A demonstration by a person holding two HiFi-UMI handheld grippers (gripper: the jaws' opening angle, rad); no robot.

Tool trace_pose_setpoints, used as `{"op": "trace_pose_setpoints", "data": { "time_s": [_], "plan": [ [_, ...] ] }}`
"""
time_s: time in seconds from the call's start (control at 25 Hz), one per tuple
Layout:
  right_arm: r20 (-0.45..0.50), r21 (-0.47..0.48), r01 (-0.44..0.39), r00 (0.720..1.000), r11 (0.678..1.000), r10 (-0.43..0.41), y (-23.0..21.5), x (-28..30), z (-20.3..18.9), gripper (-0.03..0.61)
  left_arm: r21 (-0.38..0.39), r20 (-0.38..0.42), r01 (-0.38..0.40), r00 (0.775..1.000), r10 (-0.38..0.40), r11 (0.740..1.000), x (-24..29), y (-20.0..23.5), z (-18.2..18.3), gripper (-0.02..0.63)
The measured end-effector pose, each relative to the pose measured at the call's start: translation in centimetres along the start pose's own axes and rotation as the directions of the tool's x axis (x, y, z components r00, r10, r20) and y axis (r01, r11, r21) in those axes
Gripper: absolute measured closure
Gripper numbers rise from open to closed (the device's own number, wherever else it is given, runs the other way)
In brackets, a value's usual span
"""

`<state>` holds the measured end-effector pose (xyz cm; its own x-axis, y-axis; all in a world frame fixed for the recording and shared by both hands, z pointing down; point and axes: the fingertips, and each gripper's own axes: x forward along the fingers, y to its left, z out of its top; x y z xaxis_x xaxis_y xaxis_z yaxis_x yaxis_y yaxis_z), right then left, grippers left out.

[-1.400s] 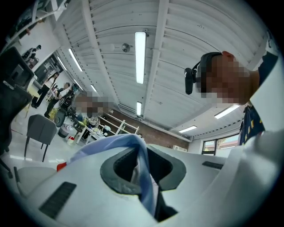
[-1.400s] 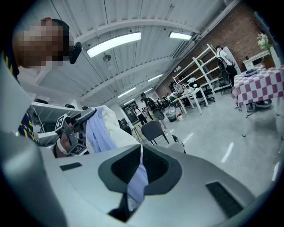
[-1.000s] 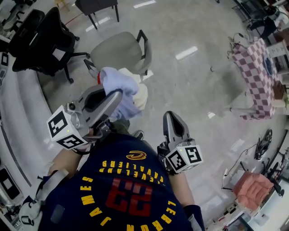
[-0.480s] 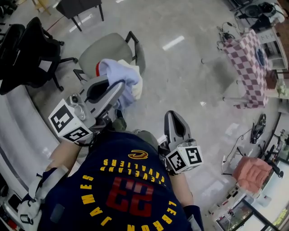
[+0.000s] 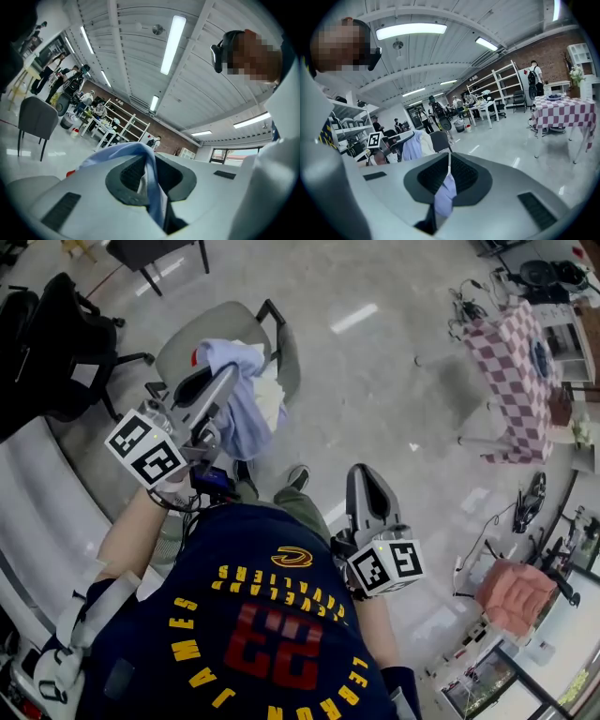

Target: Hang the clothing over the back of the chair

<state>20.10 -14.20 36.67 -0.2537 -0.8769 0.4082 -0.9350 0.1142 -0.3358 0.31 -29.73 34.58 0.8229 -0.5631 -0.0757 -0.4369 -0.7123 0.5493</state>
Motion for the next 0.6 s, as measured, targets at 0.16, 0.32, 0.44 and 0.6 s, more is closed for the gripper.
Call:
{"op": "trace_pose_setpoints", "data": {
  "time_s": [0.16, 0.32, 0.44, 0.6],
  "plan": [
    [0.000, -0.012, -0.001, 1.000, 1.000, 0.001, -1.2, 0.1, 0.9, 0.557, 0.003, -0.009, -0.092, 0.996, 0.092, 0.996, 0.4, 4.1, -0.4, 0.575],
    [0.008, -0.002, 0.018, 1.000, 1.000, -0.018, -2.9, -0.5, 1.6, 0.557, 0.006, -0.043, -0.194, 0.980, 0.194, 0.981, 0.4, 8.9, -1.6, 0.575],
    [0.001, 0.005, 0.027, 1.000, 1.000, -0.027, -3.7, -0.6, 1.7, 0.557, 0.014, -0.098, -0.261, 0.960, 0.261, 0.965, 0.0, 12.8, -3.7, 0.575],
    [-0.011, 0.012, 0.034, 0.999, 0.999, -0.034, -4.4, -0.5, 1.3, 0.557, -0.078, -0.231, -0.350, 0.917, 0.325, 0.933, -0.8, 18.1, -9.0, 0.575]
  ]
}}
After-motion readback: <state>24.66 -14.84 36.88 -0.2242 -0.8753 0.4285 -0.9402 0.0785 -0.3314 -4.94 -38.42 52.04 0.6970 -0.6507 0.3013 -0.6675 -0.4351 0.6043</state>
